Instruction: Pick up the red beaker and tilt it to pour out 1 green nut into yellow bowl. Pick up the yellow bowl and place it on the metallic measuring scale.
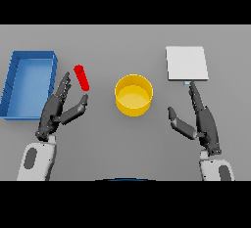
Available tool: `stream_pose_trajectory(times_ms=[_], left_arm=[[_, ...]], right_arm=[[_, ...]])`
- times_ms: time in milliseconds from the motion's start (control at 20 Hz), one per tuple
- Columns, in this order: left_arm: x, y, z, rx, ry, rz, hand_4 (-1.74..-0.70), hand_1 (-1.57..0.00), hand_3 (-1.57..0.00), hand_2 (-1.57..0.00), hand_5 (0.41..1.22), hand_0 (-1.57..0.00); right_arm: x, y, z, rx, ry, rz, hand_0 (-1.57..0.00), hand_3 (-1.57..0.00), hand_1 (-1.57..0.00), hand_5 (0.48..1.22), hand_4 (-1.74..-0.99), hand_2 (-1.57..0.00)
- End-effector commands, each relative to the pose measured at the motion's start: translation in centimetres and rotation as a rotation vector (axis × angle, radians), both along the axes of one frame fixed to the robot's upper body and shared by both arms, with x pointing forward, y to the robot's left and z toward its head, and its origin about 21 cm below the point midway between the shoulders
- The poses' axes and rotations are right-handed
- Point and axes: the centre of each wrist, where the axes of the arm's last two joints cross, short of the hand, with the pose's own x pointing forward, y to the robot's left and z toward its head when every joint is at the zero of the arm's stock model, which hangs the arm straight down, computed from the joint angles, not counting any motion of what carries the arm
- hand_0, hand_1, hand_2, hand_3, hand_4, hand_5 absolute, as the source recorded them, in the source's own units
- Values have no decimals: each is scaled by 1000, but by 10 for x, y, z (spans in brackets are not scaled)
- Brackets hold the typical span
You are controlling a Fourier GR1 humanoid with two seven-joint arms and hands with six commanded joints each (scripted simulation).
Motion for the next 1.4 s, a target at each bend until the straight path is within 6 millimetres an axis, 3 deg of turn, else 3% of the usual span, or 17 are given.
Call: stream_pose_trajectory(times_ms=[0, 250, 650, 1000, 1250, 1350], left_arm=[[7, 1, -3, -3, 14, -2, -1331, 1, 1, 1, 713, 1], [38, -1, -13, 18, 34, 0, -1382, 1, 1, 1, 739, 1], [76, -5, -29, 15, 75, 15, -1330, 1, 1, 1, 714, 1], [101, -17, -23, 33, 69, -7, -1313, 1, 1, 1, 706, 1], [110, -19, -26, 14, 37, -21, -1363, 1, 1, 1, 735, 1], [113, -20, -28, -6, 38, -3, -1416, -84, -75, -122, 770, -81]], right_arm=[[1, -3, 3, 3, -13, 2, 1, 1, 1, 679, -1280, 1], [2, -1, 3, 13, -7, -10, 1, 1, 1, 681, -1312, 1], [2, -6, 5, 17, 1, -22, 1, 1, 1, 688, -1338, 1], [5, -1, 4, 33, 6, -17, 1, 1, 1, 683, -1324, 1], [1, -7, 5, 28, 3, -15, 1, 1, 1, 682, -1298, 1], [2, -7, 6, 14, -7, -18, 1, 1, 1, 684, -1291, 1]])
